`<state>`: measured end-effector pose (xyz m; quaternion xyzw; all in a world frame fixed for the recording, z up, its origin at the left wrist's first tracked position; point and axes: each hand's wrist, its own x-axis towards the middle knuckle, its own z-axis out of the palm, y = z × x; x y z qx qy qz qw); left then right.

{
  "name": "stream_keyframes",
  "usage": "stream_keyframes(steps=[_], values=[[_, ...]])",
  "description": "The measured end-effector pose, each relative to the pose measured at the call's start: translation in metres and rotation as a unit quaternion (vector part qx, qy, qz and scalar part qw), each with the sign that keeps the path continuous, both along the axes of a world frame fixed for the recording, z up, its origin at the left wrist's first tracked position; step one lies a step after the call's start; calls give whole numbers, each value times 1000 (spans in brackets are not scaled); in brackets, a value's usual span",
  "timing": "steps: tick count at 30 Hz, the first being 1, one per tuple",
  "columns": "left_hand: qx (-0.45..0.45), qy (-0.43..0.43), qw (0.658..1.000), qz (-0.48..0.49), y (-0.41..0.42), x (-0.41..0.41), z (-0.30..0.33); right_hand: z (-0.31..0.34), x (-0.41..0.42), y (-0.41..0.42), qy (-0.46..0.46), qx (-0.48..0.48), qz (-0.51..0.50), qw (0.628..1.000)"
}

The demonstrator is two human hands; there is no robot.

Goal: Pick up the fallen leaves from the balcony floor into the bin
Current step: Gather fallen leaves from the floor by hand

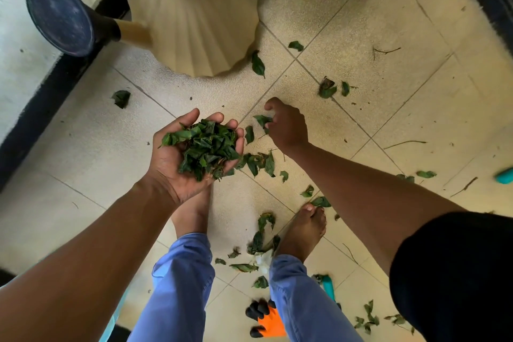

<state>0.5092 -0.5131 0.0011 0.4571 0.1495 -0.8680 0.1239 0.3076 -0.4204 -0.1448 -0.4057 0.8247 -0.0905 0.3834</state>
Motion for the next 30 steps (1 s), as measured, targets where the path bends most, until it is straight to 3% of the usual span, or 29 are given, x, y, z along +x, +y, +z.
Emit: stream_keyframes(steps=[10,14,20,23,26,30], values=[[0,-6,1000,-11,0,7,3,-1,-3,-13,119,7,173,978],[-2,-7,1000,-13,-1,4,6,4,-5,-12,103,9,187,977],[1,2,1000,2,-3,1,11,36,-28,-6,49,-41,63,996],[2,7,1000,9,-3,0,11,58,-46,-1,-54,-18,-70,996],[1,13,1000,14,-2,0,12,79,-59,5,-181,2,-199,963],[0,14,1000,16,1,4,12,97,-58,2,-352,-16,-318,880]])
